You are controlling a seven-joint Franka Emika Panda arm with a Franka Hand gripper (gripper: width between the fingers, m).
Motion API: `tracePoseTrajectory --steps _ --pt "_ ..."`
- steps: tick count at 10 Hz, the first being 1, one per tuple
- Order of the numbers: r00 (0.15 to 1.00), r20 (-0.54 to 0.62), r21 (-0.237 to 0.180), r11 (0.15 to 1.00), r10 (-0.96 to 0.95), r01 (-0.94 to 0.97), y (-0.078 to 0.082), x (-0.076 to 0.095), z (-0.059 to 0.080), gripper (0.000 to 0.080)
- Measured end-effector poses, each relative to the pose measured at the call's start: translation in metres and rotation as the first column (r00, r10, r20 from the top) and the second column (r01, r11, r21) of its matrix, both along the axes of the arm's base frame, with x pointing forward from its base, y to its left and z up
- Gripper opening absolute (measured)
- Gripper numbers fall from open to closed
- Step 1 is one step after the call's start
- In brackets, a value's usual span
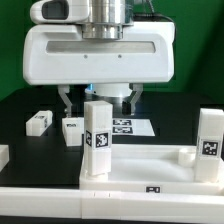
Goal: Assemble desk
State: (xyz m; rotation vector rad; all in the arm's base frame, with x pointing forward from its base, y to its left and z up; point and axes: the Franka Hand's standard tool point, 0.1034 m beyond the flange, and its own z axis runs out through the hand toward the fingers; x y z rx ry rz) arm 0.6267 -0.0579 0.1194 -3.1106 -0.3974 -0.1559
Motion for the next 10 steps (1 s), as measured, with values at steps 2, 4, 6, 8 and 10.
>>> tracePoseTrajectory --steps 2,4,6,8,10 --pt "1.000 0.000 0.000 1.000 0.003 -0.003 -0.0002 0.0000 0.0000 0.0479" --pt "1.000 0.000 0.000 1.000 0.002 -0.002 -0.0005 -0.0001 0.0000 0.0342" --pt "1.000 0.000 0.003 1.000 -0.028 0.028 -0.0005 0.0000 0.0000 0.0288" --pt "0.995 -0.023 0.017 0.995 -0.093 0.094 -0.0014 0.0002 0.0042 0.0288" --pt "0.944 -0.037 0.034 0.944 -0.328 0.330 -0.0023 0.0004 0.0036 0.0288"
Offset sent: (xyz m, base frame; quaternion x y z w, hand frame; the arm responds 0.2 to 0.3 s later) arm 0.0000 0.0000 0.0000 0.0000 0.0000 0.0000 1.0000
